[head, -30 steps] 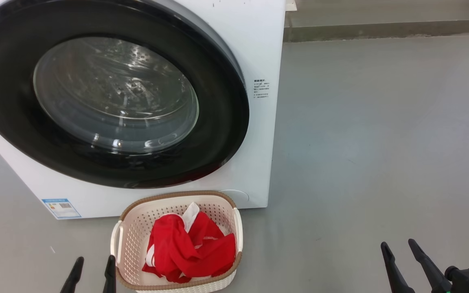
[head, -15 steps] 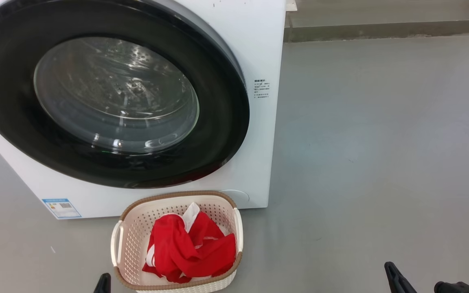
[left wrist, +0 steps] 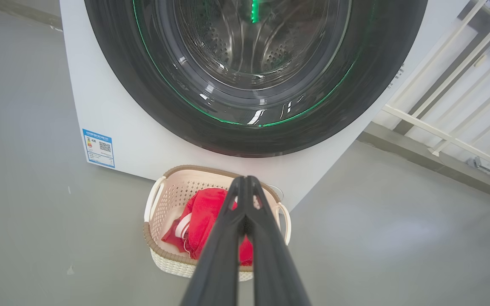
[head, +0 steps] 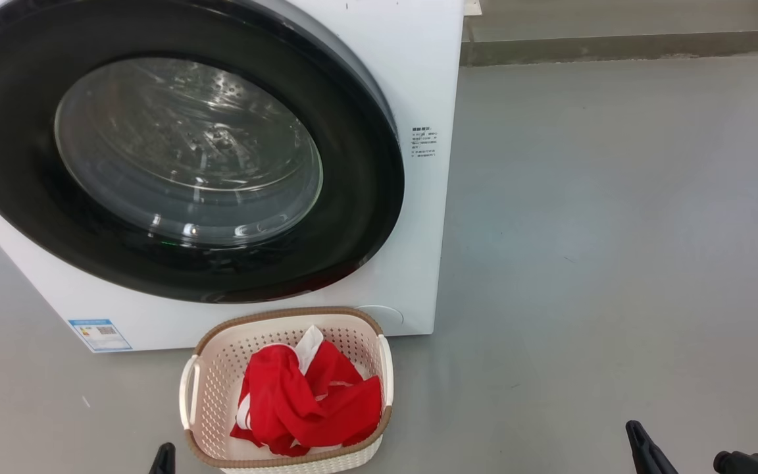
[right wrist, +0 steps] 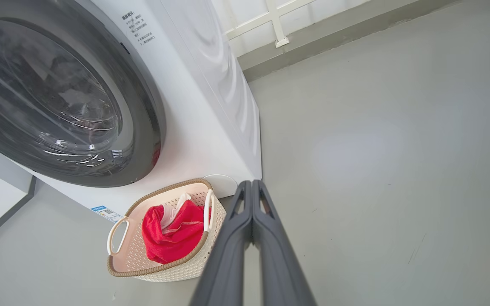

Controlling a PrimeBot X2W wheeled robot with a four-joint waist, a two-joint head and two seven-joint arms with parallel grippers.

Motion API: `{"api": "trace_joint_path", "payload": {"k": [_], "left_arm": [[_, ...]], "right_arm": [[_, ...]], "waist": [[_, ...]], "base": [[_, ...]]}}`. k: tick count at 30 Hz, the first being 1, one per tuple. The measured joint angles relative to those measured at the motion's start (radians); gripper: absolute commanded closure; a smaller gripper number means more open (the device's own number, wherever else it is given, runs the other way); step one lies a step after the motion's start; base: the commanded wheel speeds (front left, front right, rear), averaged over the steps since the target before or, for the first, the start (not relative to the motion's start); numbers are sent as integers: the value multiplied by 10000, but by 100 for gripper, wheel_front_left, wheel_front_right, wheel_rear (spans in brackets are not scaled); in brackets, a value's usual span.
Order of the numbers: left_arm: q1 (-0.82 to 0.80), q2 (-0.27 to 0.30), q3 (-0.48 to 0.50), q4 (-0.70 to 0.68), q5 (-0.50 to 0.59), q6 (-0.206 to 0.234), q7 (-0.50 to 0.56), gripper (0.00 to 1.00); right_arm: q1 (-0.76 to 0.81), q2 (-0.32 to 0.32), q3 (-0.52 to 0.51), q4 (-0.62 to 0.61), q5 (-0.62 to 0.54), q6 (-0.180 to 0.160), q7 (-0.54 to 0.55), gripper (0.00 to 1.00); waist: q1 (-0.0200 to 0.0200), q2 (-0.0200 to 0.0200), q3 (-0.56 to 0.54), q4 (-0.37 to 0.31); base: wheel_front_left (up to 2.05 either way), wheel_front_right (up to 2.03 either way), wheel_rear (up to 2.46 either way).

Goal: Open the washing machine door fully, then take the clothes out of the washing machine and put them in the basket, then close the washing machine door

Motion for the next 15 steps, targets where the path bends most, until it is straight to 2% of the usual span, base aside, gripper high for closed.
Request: {"api": "trace_joint_path", "payload": {"k": [15], "left_arm": [[-244, 0, 25, 4, -1615, 0, 366, 100]], "right_arm": [[-249, 73, -236, -105, 1384, 0, 466, 100]], "waist": [[0, 0, 24, 23]], "base": [[0, 0, 0]]}}
